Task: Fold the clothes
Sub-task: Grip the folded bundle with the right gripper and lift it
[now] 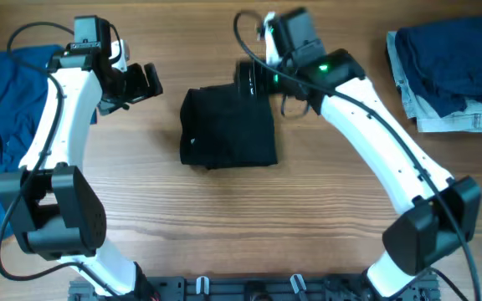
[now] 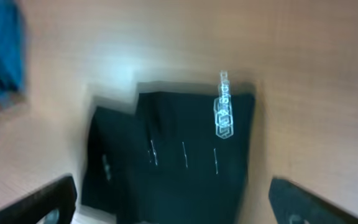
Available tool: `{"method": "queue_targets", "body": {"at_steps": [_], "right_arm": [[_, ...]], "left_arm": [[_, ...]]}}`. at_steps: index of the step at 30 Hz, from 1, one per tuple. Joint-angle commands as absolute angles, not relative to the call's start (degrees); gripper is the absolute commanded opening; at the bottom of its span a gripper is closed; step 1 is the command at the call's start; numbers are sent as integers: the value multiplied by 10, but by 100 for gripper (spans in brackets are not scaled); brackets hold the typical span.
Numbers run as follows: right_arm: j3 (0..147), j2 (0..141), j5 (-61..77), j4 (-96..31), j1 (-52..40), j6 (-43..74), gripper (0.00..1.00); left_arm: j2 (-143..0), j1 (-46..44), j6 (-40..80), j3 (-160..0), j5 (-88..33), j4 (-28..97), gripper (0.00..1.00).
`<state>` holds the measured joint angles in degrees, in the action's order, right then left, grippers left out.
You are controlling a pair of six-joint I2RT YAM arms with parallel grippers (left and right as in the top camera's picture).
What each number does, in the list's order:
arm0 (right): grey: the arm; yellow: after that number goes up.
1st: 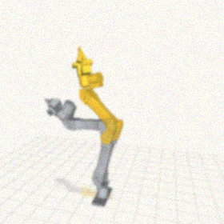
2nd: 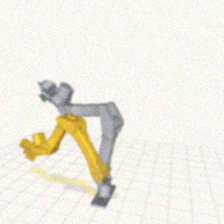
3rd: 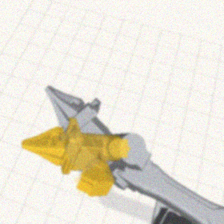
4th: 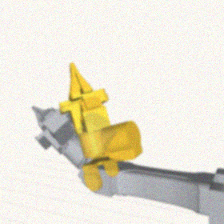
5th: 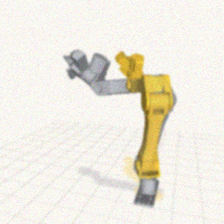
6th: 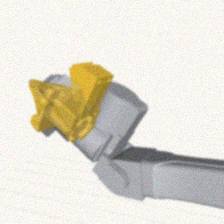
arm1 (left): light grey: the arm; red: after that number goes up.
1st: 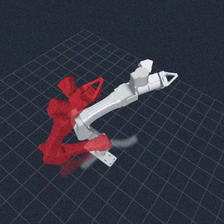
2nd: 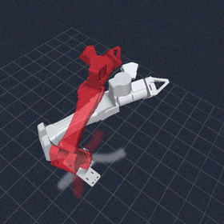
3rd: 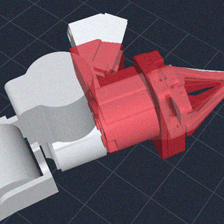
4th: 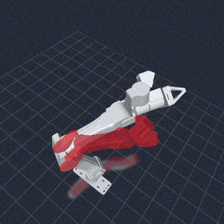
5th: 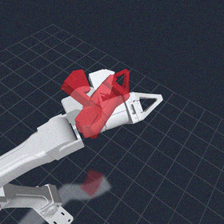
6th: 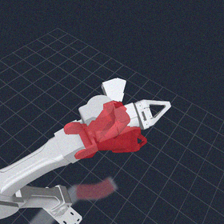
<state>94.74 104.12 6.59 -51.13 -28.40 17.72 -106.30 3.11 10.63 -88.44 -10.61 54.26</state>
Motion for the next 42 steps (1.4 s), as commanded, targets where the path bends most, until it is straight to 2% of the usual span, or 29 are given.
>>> {"method": "queue_targets", "body": {"at_steps": [1,2,3,7,10,14,23,26,29,31,32,33,34,36,39,42], "right_arm": [[904,1070,113,-605,-291,200,79],[882,1070,147,-632,-291,199,55],[863,1070,186,-647,-291,199,4],[818,1068,206,-663,-305,195,4],[726,1068,201,-536,-324,198,5],[664,1072,133,-411,-305,227,4],[652,1123,-45,-215,-212,286,4],[652,1123,-65,-119,-153,283,9],[652,1123,-56,-2,-102,260,19],[668,1121,7,9,-84,241,31],[686,1113,74,-29,-79,242,61],[700,1100,127,-71,-77,249,83],[715,1080,182,-129,-77,280,96],[724,1036,269,-232,-88,338,99],[723,994,267,-356,-140,443,100],[715,999,245,-369,-218,573,100]], "left_arm": [[-1070,37,94,-880,-115,542,100],[-1070,37,94,-880,-115,539,100],[-1070,37,94,-880,-115,535,100],[-1070,37,94,-880,-104,531,100],[-1070,37,94,-880,-104,531,100],[-1070,37,95,-880,-105,526,100],[-1070,37,95,-880,-105,522,100],[-1070,36,95,-880,-105,521,100],[-1070,36,95,-880,-105,521,100],[-1070,36,95,-880,-105,521,100],[-1070,36,95,-880,-105,521,100],[-1070,37,95,-880,-105,521,100],[-1070,37,94,-880,-104,521,100],[-1070,37,94,-880,-104,513,100],[-1070,37,94,-880,-104,502,100],[-1070,37,94,-880,-104,497,100]]}}
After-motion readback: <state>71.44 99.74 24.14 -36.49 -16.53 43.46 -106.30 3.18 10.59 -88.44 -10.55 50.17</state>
